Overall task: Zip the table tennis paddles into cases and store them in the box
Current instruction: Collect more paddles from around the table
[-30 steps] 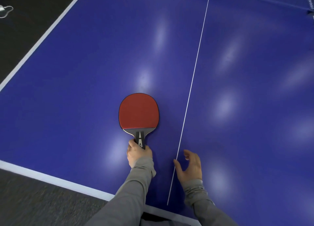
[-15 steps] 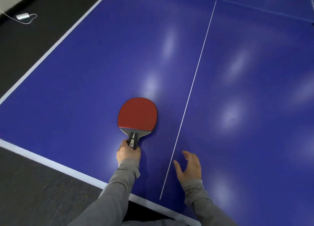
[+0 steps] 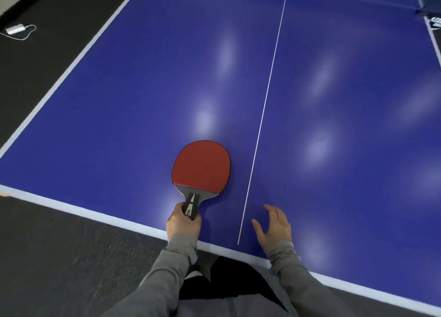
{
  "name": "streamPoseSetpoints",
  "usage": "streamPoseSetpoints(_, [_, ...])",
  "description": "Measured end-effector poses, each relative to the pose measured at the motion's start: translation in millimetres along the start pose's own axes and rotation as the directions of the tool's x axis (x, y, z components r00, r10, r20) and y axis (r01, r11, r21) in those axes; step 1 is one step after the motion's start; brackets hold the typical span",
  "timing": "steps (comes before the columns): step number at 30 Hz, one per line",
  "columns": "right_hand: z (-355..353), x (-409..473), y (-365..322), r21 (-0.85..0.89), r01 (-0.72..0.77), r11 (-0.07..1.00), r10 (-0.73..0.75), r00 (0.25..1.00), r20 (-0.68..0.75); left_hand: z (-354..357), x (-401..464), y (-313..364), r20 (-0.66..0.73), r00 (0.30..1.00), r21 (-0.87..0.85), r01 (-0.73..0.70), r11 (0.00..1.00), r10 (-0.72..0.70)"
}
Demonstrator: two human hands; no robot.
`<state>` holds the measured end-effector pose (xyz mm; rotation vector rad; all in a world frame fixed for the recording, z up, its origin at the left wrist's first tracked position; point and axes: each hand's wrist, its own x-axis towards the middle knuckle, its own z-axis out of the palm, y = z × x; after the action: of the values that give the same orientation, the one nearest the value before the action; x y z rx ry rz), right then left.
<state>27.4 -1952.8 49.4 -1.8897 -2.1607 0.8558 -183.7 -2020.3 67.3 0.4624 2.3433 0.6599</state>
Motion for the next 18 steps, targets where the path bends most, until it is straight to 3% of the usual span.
streamPoseSetpoints(11, [21, -128, 9, -0.248, -0.124, 0.961, 0.132, 0.991, 0.016, -46, -31, -59, 0.151, 0.955, 0.068, -0.266, 0.962, 0.254])
streamPoseSetpoints(18, [17, -205, 33, -0.268, -0.271, 0.924, 0.269, 0.962, -0.047, -31, -71, -66, 0.283, 0.899, 0.109, -0.377, 0.920, 0.335])
